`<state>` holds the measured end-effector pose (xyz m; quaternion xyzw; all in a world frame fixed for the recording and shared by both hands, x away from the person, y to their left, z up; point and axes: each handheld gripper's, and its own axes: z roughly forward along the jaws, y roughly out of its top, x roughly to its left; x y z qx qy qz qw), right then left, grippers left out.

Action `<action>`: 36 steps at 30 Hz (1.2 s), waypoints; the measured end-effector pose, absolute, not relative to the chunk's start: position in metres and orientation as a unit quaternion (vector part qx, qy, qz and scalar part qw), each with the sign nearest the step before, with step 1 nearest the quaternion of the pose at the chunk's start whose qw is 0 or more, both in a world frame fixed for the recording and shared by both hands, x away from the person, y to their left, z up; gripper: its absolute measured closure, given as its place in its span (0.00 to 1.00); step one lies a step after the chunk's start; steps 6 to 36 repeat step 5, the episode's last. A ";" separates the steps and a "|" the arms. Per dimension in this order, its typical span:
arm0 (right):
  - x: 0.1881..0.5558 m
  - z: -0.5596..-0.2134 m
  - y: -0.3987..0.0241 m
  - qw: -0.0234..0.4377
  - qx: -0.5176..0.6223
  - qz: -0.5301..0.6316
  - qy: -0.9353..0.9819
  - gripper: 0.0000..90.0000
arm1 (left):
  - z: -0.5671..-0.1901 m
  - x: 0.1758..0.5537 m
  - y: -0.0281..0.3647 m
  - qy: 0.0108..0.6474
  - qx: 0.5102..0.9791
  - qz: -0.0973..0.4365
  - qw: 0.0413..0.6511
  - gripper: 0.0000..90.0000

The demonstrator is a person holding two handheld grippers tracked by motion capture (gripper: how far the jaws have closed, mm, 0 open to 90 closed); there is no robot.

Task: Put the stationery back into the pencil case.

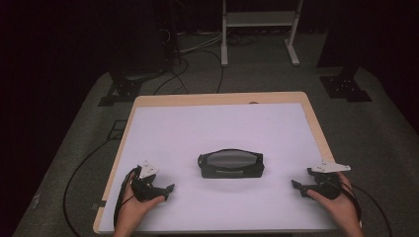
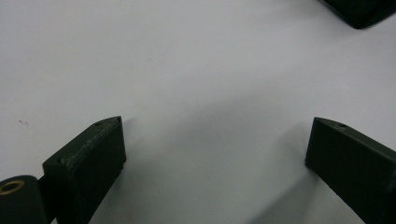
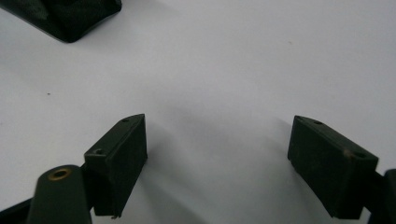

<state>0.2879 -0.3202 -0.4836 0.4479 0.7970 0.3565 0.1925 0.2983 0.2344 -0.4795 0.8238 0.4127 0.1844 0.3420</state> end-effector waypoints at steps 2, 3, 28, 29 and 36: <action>0.286 -0.484 -0.321 0.193 0.450 0.356 0.796 0.21 | -0.479 0.297 0.234 0.414 0.823 0.186 0.342 0.05; 0.285 -0.484 -0.322 0.194 0.452 0.356 0.795 0.21 | -0.479 0.296 0.234 0.415 0.823 0.184 0.342 0.05; 0.282 -0.484 -0.323 0.194 0.454 0.356 0.793 0.20 | -0.479 0.294 0.234 0.414 0.823 0.183 0.343 0.05; 0.282 -0.484 -0.323 0.194 0.454 0.356 0.793 0.20 | -0.479 0.294 0.234 0.414 0.823 0.183 0.343 0.05; 0.282 -0.484 -0.323 0.194 0.454 0.356 0.793 0.20 | -0.479 0.294 0.234 0.414 0.823 0.183 0.343 0.05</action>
